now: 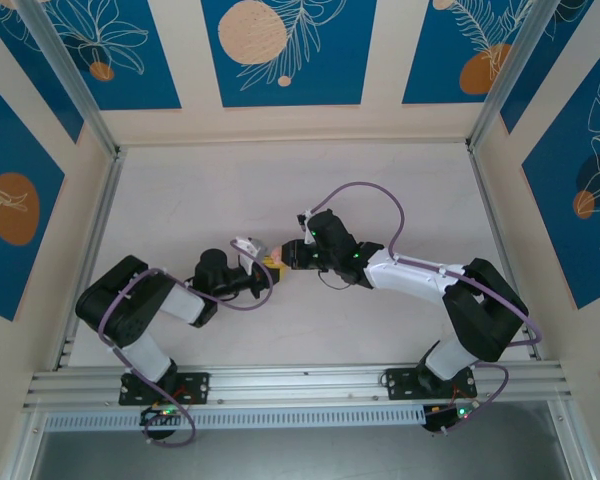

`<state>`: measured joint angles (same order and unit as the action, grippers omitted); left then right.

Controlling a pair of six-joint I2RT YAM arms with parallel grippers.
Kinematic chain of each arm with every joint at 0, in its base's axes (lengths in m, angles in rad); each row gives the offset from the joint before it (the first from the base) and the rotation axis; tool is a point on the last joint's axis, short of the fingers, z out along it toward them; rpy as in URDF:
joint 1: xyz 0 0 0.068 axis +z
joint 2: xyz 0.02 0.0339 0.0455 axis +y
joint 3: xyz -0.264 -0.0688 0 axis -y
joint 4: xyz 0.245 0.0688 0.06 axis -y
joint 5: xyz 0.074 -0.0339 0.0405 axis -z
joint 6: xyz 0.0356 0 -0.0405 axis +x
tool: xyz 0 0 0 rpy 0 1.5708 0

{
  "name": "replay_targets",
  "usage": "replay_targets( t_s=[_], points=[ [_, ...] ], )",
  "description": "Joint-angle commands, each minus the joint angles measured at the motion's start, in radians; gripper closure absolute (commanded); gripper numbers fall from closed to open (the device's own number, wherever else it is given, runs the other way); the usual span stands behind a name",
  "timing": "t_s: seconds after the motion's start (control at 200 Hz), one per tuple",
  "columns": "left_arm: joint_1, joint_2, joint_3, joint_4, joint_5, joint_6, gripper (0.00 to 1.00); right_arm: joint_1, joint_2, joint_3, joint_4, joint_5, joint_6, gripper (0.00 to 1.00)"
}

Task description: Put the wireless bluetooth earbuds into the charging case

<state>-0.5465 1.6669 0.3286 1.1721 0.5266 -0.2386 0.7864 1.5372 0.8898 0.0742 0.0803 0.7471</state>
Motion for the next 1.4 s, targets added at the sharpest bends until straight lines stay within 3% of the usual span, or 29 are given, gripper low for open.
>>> replay_targets(
  t_s=[0.0,0.59,0.945,1.135,1.395],
  points=[
    [-0.012,0.017,0.018,0.066,0.036,-0.027,0.88,0.007,-0.015,0.023,0.038,0.026,-0.021,0.82],
    [-0.012,0.014,0.015,0.075,0.022,-0.034,0.88,0.039,-0.046,0.013,-0.023,0.058,-0.083,0.82],
    [0.004,-0.094,-0.009,-0.111,-0.146,-0.036,0.89,-0.049,-0.115,0.085,-0.202,-0.022,-0.117,0.79],
    [0.035,-0.245,0.006,-0.355,-0.222,-0.017,0.89,-0.140,0.020,0.266,-0.433,-0.043,-0.110,0.76],
    [0.089,-0.440,0.053,-0.695,-0.297,0.059,0.88,-0.203,0.346,0.562,-0.613,-0.098,-0.186,0.67]
  ],
)
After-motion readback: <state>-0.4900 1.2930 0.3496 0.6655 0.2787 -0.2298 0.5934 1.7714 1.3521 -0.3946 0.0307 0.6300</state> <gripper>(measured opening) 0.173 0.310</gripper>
